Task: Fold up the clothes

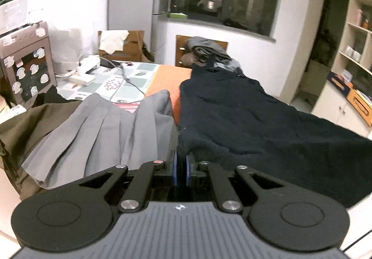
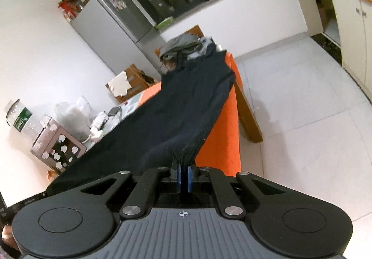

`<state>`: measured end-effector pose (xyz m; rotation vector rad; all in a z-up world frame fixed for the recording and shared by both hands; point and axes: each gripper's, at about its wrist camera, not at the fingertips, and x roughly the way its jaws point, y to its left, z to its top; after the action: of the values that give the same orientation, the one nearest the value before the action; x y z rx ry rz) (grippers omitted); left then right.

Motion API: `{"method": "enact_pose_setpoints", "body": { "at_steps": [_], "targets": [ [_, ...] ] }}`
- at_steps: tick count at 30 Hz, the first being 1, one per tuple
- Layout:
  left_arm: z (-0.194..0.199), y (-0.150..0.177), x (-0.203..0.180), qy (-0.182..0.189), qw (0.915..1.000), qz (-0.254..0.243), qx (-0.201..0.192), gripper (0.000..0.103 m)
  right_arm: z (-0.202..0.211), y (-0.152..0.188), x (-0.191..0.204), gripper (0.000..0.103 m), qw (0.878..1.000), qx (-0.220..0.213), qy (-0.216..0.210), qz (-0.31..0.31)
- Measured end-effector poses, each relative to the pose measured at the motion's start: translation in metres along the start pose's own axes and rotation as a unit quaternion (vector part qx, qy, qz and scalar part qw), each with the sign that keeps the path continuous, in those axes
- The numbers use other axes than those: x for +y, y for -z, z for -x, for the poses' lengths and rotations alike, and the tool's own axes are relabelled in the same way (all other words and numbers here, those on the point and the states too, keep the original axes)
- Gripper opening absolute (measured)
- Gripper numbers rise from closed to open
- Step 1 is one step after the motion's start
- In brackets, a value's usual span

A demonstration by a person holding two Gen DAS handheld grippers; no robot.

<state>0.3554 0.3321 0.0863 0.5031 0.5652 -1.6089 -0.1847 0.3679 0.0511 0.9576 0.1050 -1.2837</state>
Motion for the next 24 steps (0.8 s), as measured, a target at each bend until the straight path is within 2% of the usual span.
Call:
{"method": "enact_pose_setpoints", "body": {
  "at_steps": [4,7,9,10,11,15,19,24],
  "targets": [
    [-0.002,0.034,0.000,0.002,0.9983,-0.021,0.054,0.010,0.003,0.017,-0.016,0.008,0.999,0.025,0.033,-0.008],
    [-0.015,0.063,-0.003,-0.027,0.9943,-0.038,0.096,0.012,-0.014,0.044,-0.033,0.010,0.996,0.059,0.061,0.000],
    [-0.019,0.073,-0.003,-0.035,0.9925,-0.046,0.107,0.024,-0.025,0.062,-0.040,0.016,0.993,0.075,0.090,0.014],
    [-0.019,0.075,-0.003,-0.038,0.9923,-0.048,0.108,0.035,-0.031,0.071,-0.043,0.017,0.991,0.082,0.107,0.020],
    [-0.018,0.075,-0.004,-0.041,0.9924,-0.050,0.104,0.041,-0.032,0.078,-0.045,0.017,0.989,0.087,0.116,0.024],
    [-0.022,0.069,-0.014,-0.045,0.9927,-0.061,0.093,0.047,-0.036,0.091,-0.046,0.019,0.986,0.096,0.133,0.041],
    [-0.039,0.061,-0.030,-0.038,0.9922,-0.078,0.089,0.051,-0.033,0.083,-0.044,0.023,0.987,0.080,0.130,0.046],
    [-0.060,0.043,-0.068,-0.019,0.9928,-0.092,0.074,0.064,-0.029,0.057,-0.049,0.033,0.989,0.051,0.124,0.060]
  ]
}}
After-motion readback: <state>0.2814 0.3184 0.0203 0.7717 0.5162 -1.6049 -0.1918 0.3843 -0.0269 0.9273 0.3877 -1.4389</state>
